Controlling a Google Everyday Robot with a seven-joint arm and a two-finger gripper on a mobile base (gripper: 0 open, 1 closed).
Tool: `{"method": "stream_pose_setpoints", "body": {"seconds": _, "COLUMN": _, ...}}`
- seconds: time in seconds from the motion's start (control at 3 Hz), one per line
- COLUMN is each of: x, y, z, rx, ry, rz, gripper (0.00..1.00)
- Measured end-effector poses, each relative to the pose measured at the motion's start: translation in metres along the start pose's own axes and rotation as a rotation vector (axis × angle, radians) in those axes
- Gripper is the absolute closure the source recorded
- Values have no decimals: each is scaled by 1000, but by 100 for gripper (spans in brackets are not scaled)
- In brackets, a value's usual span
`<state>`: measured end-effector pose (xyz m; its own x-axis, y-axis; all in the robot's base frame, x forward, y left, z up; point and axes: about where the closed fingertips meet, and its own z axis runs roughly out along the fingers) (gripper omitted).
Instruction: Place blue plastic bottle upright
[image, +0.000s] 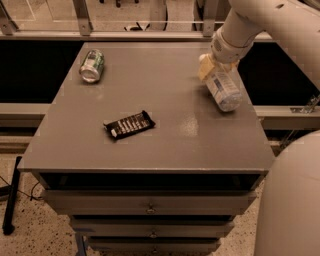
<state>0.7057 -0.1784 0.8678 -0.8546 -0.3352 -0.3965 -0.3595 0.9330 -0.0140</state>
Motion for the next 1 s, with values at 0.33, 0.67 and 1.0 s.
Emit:
{"method": "stream_pose_setpoints", "body": {"seconds": 0.33, "x": -36, "y": 10, "z": -24, "rx": -109, "ry": -178, "rz": -122, "gripper": 100}}
{"method": "stream_pose_setpoints", "body": {"seconds": 0.67, "x": -57, "y": 23, "z": -54, "rx": -199, "ry": -360, "rz": -225, "gripper": 100}}
{"method": "stream_pose_setpoints", "body": {"seconds": 1.0, "x": -56, "y": 40, "z": -82, "rx": -311, "ry": -603, "rz": -305, "gripper": 100}}
